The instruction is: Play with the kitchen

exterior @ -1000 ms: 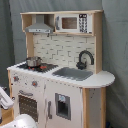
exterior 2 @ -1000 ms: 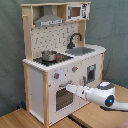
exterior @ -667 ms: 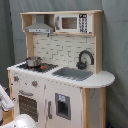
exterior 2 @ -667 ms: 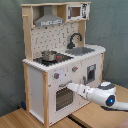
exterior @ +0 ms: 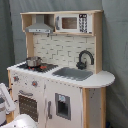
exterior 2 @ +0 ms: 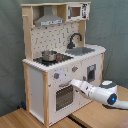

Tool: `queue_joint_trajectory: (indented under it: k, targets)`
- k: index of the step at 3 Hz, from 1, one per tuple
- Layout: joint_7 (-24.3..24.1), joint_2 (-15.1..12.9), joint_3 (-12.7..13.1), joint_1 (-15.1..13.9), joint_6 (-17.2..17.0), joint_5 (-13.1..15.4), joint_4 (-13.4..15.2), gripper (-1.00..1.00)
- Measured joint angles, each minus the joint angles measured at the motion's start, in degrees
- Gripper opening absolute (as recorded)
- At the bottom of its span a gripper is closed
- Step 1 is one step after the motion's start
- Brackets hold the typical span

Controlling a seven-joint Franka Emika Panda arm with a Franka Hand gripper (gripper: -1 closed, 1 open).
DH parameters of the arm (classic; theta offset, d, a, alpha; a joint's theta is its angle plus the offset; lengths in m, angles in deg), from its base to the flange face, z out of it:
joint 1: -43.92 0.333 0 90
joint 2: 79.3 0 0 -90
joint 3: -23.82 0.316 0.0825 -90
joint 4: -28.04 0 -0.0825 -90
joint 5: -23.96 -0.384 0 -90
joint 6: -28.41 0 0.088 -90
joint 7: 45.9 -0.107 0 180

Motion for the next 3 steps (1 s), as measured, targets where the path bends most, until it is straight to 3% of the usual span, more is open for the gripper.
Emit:
queue_joint_trajectory:
  k: [3]
  targets:
    - [-18.17, 0.86, 2.54, 0.37, 4.07, 0.01, 4.32, 1.0]
